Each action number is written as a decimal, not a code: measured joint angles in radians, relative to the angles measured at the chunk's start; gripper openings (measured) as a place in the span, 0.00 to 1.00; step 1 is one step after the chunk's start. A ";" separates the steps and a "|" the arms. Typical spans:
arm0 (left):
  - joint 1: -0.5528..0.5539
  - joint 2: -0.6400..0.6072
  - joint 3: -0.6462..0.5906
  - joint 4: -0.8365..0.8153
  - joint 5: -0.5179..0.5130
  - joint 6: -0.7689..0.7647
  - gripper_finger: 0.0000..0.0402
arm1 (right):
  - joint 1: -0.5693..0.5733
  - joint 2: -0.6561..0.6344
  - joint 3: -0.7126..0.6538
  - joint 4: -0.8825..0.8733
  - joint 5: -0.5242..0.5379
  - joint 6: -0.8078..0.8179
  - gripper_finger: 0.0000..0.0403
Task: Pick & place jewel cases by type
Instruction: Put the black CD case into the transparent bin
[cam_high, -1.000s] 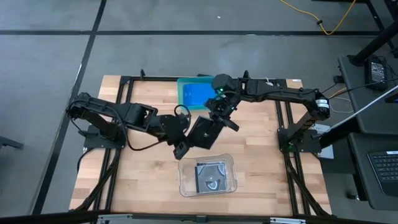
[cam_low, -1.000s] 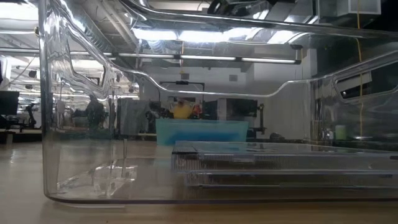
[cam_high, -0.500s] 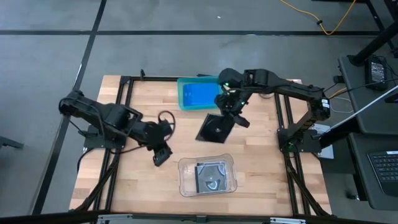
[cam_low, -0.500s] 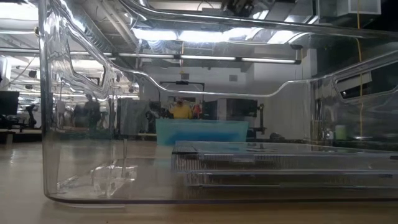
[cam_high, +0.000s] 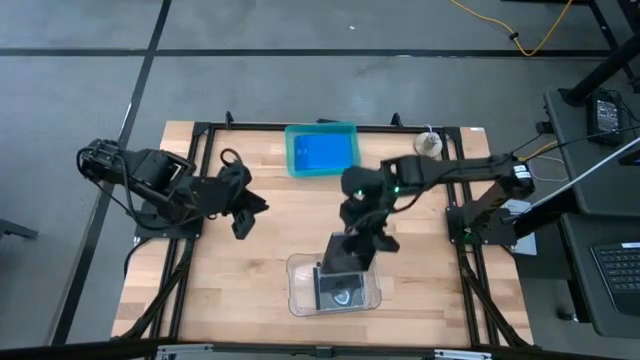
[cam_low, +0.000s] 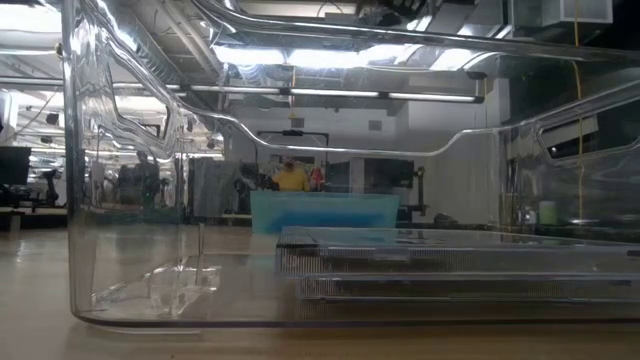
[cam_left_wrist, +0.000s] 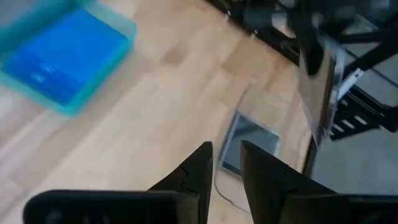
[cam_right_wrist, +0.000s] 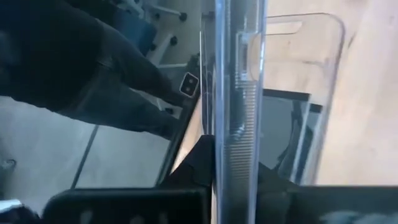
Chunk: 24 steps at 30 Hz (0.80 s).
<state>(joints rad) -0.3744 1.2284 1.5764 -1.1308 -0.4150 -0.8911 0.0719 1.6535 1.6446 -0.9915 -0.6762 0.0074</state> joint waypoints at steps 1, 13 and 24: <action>0.000 -0.005 0.000 0.001 -0.015 0.013 0.18 | 0.015 0.000 -0.022 0.038 0.000 0.026 0.04; 0.000 -0.007 0.000 0.001 -0.104 0.141 0.18 | 0.157 0.021 -0.417 0.681 0.083 0.418 0.04; 0.000 0.010 0.000 0.002 -0.109 0.163 0.18 | 0.204 0.206 -0.423 0.724 0.129 0.485 0.04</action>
<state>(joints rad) -0.3740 1.2387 1.5764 -1.1286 -0.5239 -0.7282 0.2762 1.8595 1.2216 -0.2679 -0.5474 0.4926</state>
